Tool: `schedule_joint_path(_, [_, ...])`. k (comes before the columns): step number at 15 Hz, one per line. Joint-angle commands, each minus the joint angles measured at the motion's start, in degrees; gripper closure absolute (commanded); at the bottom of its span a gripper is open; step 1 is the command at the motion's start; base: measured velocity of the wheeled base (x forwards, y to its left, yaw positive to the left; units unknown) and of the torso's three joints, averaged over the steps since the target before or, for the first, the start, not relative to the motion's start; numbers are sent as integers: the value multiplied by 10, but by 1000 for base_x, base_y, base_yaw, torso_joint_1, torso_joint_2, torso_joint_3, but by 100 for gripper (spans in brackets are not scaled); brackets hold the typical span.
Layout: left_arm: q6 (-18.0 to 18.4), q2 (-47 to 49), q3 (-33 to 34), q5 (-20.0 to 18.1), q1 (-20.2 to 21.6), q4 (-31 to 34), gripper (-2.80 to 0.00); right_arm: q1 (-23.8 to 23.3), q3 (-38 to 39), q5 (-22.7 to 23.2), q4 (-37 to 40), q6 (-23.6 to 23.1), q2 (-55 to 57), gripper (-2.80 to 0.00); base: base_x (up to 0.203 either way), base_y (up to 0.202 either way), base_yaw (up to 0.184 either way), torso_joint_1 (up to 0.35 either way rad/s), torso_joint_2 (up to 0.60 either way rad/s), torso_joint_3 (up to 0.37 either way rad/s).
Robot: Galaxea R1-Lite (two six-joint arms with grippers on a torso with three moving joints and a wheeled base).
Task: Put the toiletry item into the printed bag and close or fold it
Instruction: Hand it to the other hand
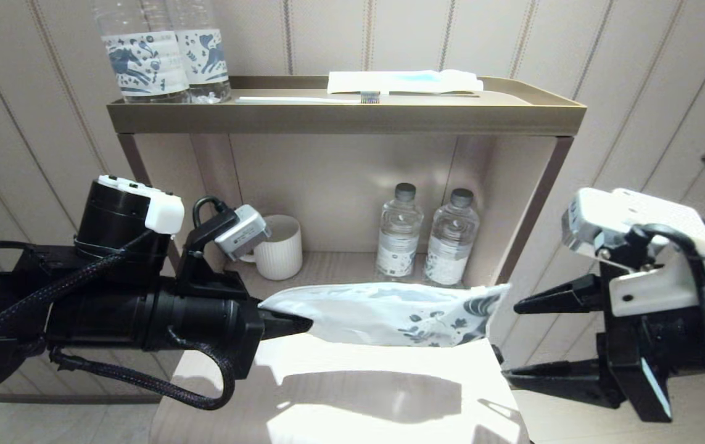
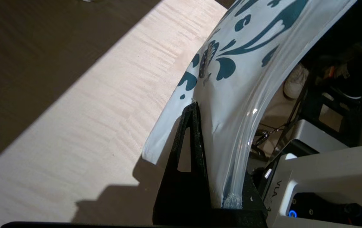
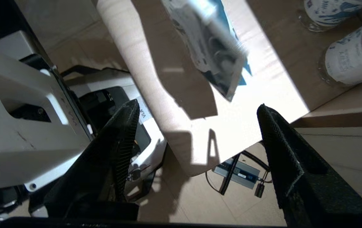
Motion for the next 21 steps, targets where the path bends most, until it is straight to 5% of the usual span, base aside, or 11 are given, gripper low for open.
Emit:
schedule_joint_path(1, [10, 6, -2, -7, 0, 4, 0, -4, 6, 18, -5, -16, 24, -280, 0, 0, 0, 0, 0, 0])
schedule_joint_path(8, [33, 10, -3, -26, 0, 20, 0, -23, -29, 53, -53, -87, 108, -280, 0, 0, 0, 0, 0, 0])
schedule_joint_path(13, [33, 8, -4, -28, 3, 21, 0, -39, -28, 138, -48, -118, 107, -280, 0, 0, 0, 0, 0, 0])
schedule_joint_path(19, [30, 9, -10, -29, 9, 21, 0, -73, 16, 232, -70, -81, 100, -280, 0, 0, 0, 0, 0, 0])
schedule_joint_path(21, [29, 10, -12, -29, 9, 22, 0, -84, 67, 259, -165, -36, 93, -280, 0, 0, 0, 0, 0, 0])
